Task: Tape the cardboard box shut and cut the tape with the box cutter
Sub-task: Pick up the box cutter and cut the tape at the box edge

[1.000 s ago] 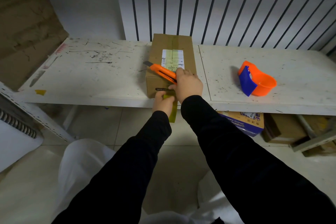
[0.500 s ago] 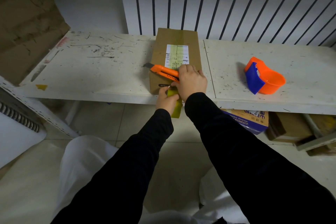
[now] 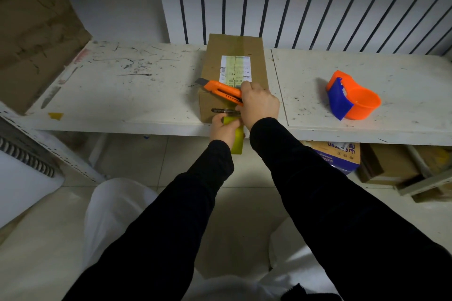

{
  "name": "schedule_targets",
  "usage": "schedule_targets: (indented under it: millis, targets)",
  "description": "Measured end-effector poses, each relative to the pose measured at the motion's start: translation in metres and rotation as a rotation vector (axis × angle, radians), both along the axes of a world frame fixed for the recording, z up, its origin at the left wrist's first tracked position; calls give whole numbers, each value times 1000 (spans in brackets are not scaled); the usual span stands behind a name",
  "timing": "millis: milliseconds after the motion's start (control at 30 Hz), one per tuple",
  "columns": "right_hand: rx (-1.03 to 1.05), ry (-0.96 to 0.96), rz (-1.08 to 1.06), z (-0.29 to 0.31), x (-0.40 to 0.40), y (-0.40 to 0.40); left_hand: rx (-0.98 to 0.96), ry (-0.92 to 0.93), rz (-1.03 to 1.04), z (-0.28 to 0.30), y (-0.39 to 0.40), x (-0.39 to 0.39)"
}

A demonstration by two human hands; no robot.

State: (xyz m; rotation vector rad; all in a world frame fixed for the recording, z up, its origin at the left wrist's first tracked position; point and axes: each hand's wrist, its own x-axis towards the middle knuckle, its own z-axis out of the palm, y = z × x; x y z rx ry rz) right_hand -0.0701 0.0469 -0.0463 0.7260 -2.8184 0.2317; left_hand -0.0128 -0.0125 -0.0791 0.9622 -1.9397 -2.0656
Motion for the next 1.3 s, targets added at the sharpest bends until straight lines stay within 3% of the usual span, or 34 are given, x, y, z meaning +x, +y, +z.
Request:
schedule_targets:
  millis: [200, 333, 567, 900, 1300]
  targets:
    - [5, -21, -5, 2, 2, -2, 20, -167, -35, -10, 3, 8]
    - [1, -21, -2, 2, 2, 0, 60, -128, -11, -20, 3, 9]
    - [-39, -40, 3, 1, 2, 0, -41, -124, 27, -25, 2, 10]
    - [23, -139, 35, 4, -2, -3, 68, -185, 22, -41, -1, -3]
    - [5, 64, -13, -23, -3, -12, 27, -76, 146, -25, 0, -4]
